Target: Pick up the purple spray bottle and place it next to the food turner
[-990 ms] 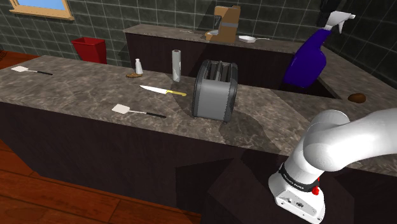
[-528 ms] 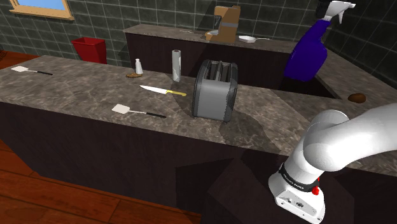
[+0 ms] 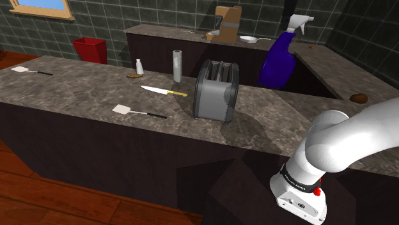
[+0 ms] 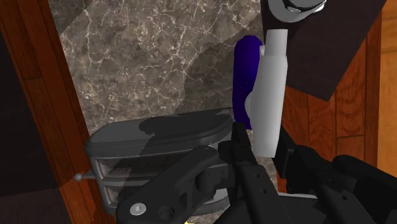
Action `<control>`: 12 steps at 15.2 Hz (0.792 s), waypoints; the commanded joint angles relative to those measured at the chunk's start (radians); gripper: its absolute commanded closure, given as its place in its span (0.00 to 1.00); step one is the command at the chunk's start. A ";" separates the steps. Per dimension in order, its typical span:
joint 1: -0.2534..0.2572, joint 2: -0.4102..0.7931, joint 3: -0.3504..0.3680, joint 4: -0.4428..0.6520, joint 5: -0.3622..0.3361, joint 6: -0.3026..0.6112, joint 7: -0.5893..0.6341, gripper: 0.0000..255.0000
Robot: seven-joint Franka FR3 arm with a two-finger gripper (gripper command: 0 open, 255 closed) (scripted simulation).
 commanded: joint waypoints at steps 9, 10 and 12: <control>0.025 0.199 0.077 -0.018 0.064 0.204 0.135 1.00; 0.028 0.223 0.083 -0.013 0.068 0.222 0.147 1.00; 0.033 0.273 0.097 0.003 0.074 0.255 0.170 1.00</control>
